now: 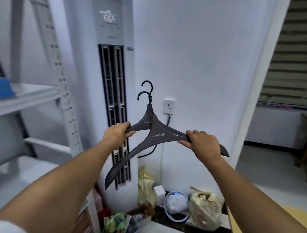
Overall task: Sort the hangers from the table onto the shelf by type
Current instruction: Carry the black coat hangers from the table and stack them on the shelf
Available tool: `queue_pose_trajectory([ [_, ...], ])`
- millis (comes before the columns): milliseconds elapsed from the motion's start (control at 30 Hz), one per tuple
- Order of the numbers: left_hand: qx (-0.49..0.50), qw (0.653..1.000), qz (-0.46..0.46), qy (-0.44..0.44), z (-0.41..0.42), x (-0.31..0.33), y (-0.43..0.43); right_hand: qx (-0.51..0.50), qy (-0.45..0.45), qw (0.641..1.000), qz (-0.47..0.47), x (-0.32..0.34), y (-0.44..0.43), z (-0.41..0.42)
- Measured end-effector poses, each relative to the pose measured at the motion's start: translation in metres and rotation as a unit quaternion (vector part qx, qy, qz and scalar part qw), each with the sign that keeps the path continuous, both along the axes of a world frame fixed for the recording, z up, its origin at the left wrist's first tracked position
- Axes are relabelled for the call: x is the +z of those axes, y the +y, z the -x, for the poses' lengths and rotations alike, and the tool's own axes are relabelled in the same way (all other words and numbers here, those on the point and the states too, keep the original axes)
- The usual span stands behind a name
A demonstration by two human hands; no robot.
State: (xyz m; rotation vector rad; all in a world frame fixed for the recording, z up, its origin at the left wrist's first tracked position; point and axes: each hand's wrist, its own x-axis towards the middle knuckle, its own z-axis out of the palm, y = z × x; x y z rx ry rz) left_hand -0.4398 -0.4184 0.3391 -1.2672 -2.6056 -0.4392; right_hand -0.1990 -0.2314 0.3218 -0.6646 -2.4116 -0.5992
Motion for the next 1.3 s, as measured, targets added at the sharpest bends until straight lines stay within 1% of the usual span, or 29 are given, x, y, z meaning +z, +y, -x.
queue_pose_trajectory([
  [67,0.026,1.0,-0.002,-0.007,0.016,-0.004,-0.036,0.014,-0.002,1.0,-0.004,-0.002,-0.022,0.021],
  [200,0.07,0.998,0.005,-0.007,0.035,-0.015,-0.101,0.052,0.022,0.998,-0.003,-0.006,-0.067,0.06],
  [367,0.128,0.992,0.015,-0.011,0.041,-0.027,-0.174,0.126,0.007,0.992,-0.017,-0.017,-0.121,0.094],
  [433,0.144,0.989,0.014,-0.015,0.042,-0.033,-0.198,0.145,0.001,0.989,-0.007,-0.019,-0.139,0.103],
  [567,0.174,0.983,0.014,-0.051,0.042,-0.053,-0.243,0.182,0.005,0.983,0.005,-0.026,-0.168,0.115],
  [633,0.19,0.979,0.018,-0.071,0.042,-0.063,-0.264,0.198,-0.005,0.98,0.002,-0.031,-0.181,0.12],
  [767,0.23,0.969,0.028,-0.081,0.037,-0.078,-0.304,0.219,-0.05,0.974,0.034,-0.036,-0.205,0.131],
  [933,0.266,0.959,0.002,-0.101,0.041,-0.092,-0.351,0.26,-0.089,0.961,0.014,-0.049,-0.237,0.157],
  [1133,0.306,0.947,-0.023,-0.097,0.051,-0.104,-0.39,0.285,-0.111,0.952,0.003,-0.067,-0.278,0.187],
  [1300,0.34,0.934,-0.021,-0.106,0.065,-0.119,-0.413,0.317,-0.123,0.94,0.01,-0.075,-0.303,0.212],
])
